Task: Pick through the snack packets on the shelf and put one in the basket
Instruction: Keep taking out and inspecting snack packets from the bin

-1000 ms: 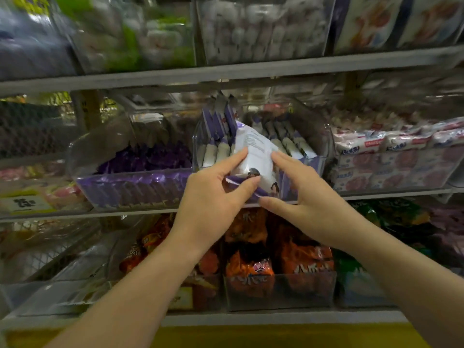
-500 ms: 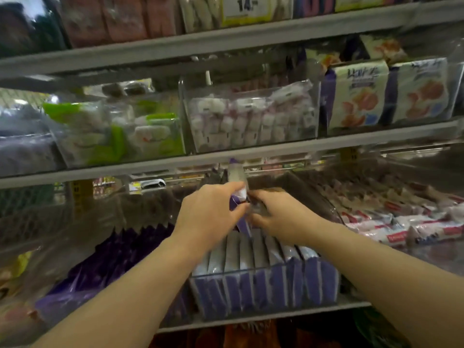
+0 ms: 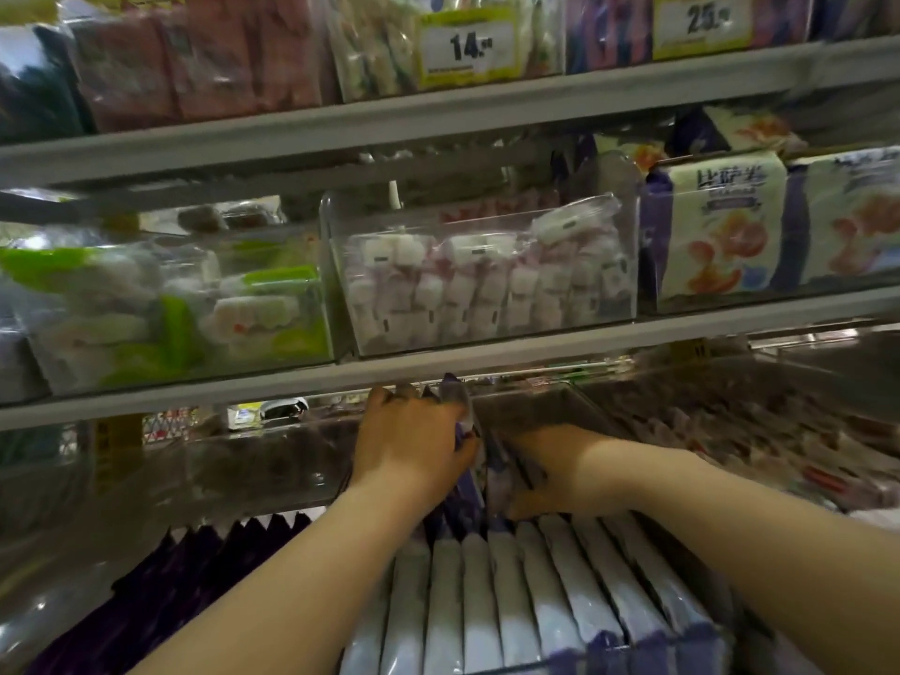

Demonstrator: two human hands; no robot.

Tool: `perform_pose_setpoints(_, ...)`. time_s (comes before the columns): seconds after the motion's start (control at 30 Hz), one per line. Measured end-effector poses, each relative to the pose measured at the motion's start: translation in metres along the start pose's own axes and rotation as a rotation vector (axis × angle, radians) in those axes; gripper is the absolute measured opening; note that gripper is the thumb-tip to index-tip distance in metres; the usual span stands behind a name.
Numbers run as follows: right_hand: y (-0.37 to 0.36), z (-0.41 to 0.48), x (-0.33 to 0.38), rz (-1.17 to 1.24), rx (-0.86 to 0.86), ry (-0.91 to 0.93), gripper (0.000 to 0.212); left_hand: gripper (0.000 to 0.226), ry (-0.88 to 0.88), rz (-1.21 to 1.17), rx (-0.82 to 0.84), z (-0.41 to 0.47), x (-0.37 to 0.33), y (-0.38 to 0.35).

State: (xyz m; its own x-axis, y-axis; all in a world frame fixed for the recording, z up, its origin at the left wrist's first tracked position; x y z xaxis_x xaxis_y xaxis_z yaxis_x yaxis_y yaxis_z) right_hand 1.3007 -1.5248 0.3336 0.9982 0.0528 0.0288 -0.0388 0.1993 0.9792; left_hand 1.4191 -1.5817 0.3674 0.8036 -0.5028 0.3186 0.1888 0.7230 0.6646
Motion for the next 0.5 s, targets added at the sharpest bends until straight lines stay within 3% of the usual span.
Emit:
perform_pose_setpoints(0.17,-0.011,0.005,-0.016,-0.116,0.151,-0.141,0.057,0.038,-0.043,-0.029,0.034,0.010,-0.002,-0.010)
perform_pose_setpoints(0.33,-0.007,0.006,-0.015,-0.080,0.167,-0.085,0.059,0.045,-0.178,-0.207,0.225,0.014,-0.005,-0.019)
perform_pose_setpoints(0.5,-0.007,0.005,-0.010,-0.044,0.194,-0.049,0.065,0.064,-0.291,-0.132,0.357,0.004,0.004,-0.020)
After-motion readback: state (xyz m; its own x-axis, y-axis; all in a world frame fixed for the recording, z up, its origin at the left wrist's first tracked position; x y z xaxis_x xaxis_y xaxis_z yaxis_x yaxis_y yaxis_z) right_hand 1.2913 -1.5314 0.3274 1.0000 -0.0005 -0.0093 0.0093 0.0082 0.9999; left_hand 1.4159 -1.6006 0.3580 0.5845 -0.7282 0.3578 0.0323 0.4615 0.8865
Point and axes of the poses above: each hand's wrist, its own z-axis towards the middle knuckle, its own y-axis out of the back of the hand, x = y × z, the point moved 6 cm from there along z, towards the middle knuckle, and after that the axes turned 10 degrees about x, right-handed, at the moved point
